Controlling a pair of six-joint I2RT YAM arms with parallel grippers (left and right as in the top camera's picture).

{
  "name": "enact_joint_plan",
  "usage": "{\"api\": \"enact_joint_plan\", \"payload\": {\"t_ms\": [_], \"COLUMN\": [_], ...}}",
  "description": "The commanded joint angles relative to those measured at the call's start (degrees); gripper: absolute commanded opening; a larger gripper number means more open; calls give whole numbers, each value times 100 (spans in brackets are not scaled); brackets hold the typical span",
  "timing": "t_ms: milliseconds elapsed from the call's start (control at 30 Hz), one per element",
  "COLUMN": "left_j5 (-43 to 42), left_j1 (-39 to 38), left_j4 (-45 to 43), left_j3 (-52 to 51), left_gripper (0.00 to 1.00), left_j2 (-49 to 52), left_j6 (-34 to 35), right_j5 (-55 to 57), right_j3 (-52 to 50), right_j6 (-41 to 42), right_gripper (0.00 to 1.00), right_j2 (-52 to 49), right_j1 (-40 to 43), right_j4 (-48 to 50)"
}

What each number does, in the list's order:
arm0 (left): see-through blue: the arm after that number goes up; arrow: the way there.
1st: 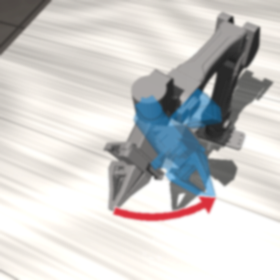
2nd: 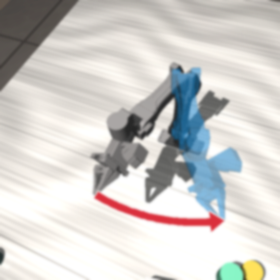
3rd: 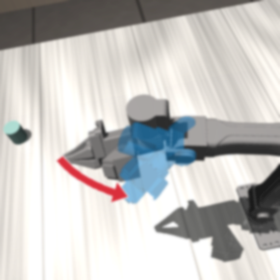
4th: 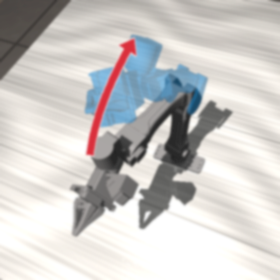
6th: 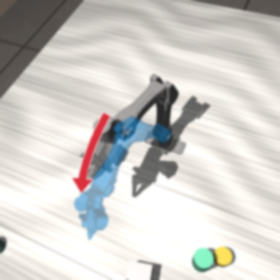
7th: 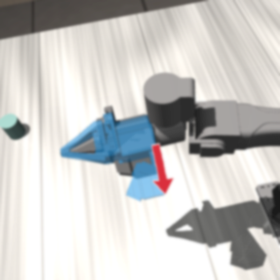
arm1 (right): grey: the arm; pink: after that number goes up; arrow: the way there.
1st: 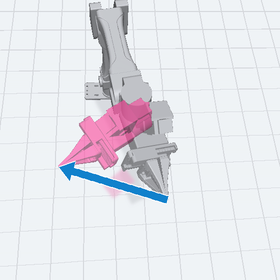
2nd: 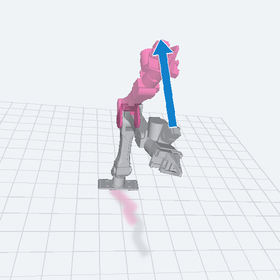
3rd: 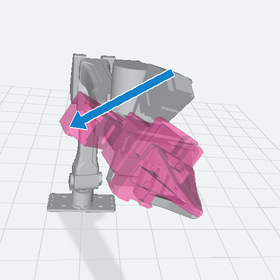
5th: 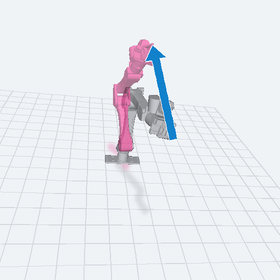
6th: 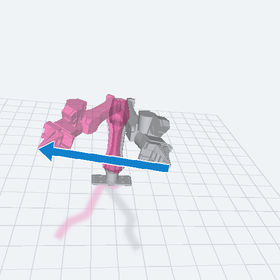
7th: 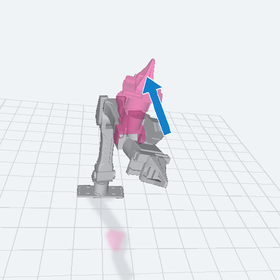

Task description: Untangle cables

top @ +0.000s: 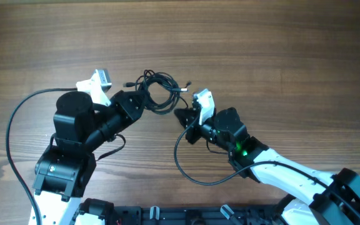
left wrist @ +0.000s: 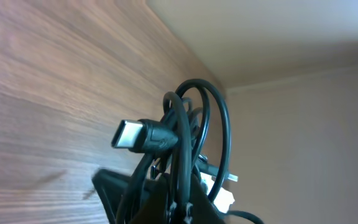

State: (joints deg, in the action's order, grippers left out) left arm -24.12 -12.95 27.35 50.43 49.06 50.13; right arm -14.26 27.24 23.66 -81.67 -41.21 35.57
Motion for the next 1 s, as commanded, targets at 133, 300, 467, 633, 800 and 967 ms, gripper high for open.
{"api": "enact_joint_plan", "payload": {"t_ms": [133, 300, 467, 633, 800, 967], "left_j5": [365, 358, -92, -1180, -1285, -1510], "left_j1": [48, 48, 20, 20, -70, -264], "left_j4": [337, 334, 337, 424, 505, 505], "left_j3": [96, 96, 96, 96, 96, 96], "left_gripper": [4, 4, 4, 4, 4, 4], "left_j2": [365, 907, 1294, 1357, 1360, 1360], "left_j6": [-1119, -1119, -1672, -2734, -2743, -2743], "right_j5": [-2614, -3593, -3250, -1609, -1276, -754], "right_j3": [4, 4, 4, 4, 4, 4], "right_j6": [1377, 1552, 1556, 2297, 2531, 2586], "right_gripper": [4, 4, 4, 4, 4, 4], "right_j2": [940, 1530, 1904, 1952, 1836, 1676], "right_j1": [-7, 4, 142, 321, 321, 321], "right_j4": [15, 17, 39, 433, 1373, 1547]}}
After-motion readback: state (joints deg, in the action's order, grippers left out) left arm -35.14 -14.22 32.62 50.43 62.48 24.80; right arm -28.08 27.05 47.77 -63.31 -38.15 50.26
